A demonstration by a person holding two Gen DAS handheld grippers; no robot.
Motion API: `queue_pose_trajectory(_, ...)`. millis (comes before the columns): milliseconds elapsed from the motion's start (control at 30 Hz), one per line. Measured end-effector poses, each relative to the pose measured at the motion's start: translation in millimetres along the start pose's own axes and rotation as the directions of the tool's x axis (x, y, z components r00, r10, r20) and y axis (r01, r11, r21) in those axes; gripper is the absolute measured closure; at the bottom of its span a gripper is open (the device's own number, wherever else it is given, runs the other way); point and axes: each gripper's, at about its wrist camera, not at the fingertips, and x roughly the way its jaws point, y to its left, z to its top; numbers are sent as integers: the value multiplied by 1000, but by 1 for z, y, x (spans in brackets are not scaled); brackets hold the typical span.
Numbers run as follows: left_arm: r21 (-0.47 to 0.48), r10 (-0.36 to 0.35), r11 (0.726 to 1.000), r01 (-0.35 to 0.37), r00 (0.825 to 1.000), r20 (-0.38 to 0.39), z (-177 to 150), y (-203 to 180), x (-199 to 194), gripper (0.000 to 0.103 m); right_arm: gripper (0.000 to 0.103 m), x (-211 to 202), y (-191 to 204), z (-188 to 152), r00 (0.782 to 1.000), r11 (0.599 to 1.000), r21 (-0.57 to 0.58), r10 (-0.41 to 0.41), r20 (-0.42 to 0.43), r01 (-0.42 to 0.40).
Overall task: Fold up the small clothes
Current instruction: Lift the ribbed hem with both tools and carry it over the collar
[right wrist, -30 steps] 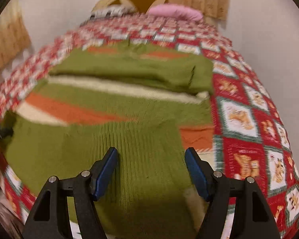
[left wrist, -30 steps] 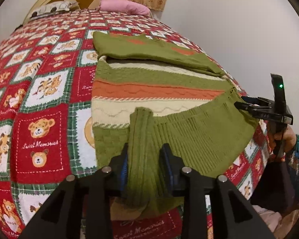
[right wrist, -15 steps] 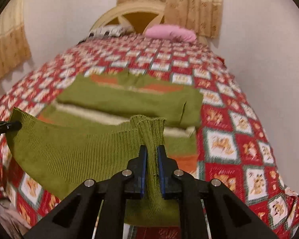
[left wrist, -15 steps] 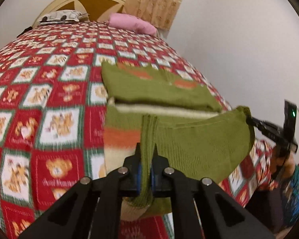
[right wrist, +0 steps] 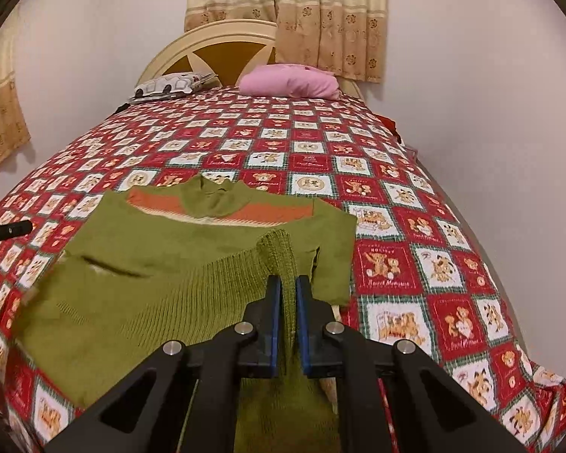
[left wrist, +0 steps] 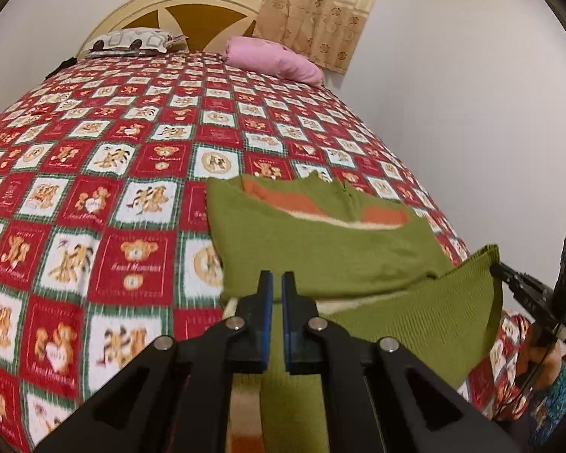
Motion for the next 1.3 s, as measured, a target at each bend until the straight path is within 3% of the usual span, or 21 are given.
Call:
queue_pose_trajectory(167, 31, -23, 999, 26, 996, -84, 6, 3, 16, 96, 96, 17, 3, -1, 999, 1000, -30, -4, -34, 3)
queue_pose_trajectory(233, 38, -60, 997, 66, 987, -148, -3, 5, 20, 76, 96, 19, 1, -5, 999, 1000, -29, 2, -42, -4)
queue_pose_trajectory(333, 68, -37, 996, 51, 982, -185, -21, 2, 27, 46, 96, 21, -4, -12, 998, 1000, -6, 13, -54, -14)
queue_pose_trajectory(367, 85, -26, 995, 43, 981, -194, -27, -2, 30, 45, 96, 22, -6, -15, 998, 1000, 3, 17, -60, -16)
queue_pose_trajectory(500, 134, -4, 990, 38, 971, -241, -46, -15, 44, 45, 96, 24, -6, -21, 997, 1000, 18, 21, -73, -20)
queue_pose_trajectory(567, 186, 77, 982, -34, 969, -233, -53, -21, 52, 45, 96, 23, -5, -24, 997, 1000, 17, 24, -75, -22)
queue_pose_trajectory(733, 190, 118, 978, -80, 972, -202, -58, -24, 55, 45, 96, 24, -3, -30, 995, 1000, 16, 22, -92, -21)
queue_pose_trajectory(767, 213, 140, 972, -98, 971, -192, -60, -28, 55, 51, 96, 27, -3, -32, 994, 1000, 15, 18, -103, -17)
queue_pose_trajectory(800, 234, 154, 966, -108, 970, -186, -62, -30, 55, 80, 96, 29, -3, -34, 994, 1000, 15, 14, -113, -12)
queue_pose_trajectory(833, 241, 152, 965, -103, 969, -196, -62, -32, 55, 92, 96, 31, -3, -36, 993, 1000, 18, 12, -120, -10)
queue_pose_trajectory(1033, 186, 91, 981, -60, 983, -161, -51, -29, 36, 93, 96, 11, -4, -28, 997, 999, 26, 26, -75, -24)
queue_pose_trajectory(1300, 67, 18, 998, -10, 992, -124, 1, -18, 38, 94, 96, 9, -8, 19, 1000, 1000, 5, 21, 2, -21)
